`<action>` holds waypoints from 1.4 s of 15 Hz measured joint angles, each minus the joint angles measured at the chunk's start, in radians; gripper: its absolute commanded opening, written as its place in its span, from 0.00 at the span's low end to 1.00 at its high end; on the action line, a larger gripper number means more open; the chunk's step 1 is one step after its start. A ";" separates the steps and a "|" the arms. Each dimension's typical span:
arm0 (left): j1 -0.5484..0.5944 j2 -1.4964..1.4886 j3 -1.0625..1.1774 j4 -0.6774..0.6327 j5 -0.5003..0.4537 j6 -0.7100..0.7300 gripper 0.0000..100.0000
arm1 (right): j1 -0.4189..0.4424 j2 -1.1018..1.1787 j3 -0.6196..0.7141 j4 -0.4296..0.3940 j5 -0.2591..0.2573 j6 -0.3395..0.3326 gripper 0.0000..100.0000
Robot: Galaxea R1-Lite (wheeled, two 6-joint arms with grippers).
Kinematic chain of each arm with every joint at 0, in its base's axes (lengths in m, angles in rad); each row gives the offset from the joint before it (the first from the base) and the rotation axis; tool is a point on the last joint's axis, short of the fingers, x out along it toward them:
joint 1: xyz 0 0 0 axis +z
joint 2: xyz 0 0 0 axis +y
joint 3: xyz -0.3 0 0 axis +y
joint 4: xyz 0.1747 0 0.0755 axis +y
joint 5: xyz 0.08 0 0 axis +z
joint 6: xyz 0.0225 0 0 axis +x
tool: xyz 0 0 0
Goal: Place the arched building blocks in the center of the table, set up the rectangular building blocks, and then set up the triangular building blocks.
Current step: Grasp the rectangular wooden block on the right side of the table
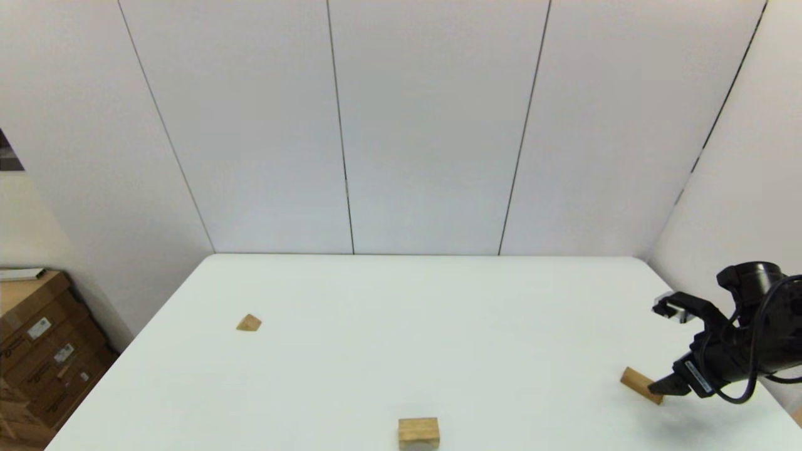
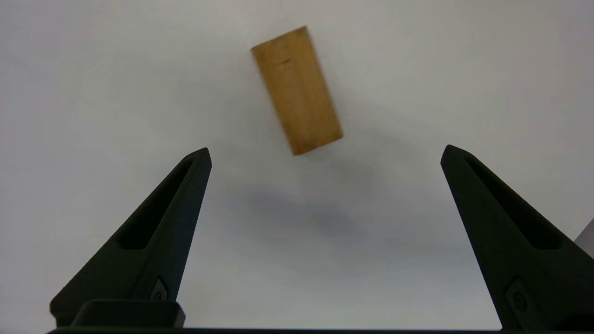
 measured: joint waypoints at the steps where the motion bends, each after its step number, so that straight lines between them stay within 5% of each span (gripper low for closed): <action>1: 0.000 0.000 0.000 0.000 0.001 -0.001 1.00 | 0.001 0.014 -0.016 0.000 0.000 0.000 0.00; 19: 0.000 0.000 0.000 0.000 0.001 0.000 1.00 | 0.079 0.124 -0.041 0.000 -0.002 0.002 0.00; 20: 0.000 0.000 0.000 0.000 0.001 0.000 1.00 | 0.080 0.124 -0.044 0.000 -0.002 0.002 1.00; 21: 0.000 0.000 0.000 0.000 0.001 0.000 1.00 | 0.080 0.123 -0.045 0.002 -0.002 0.001 1.00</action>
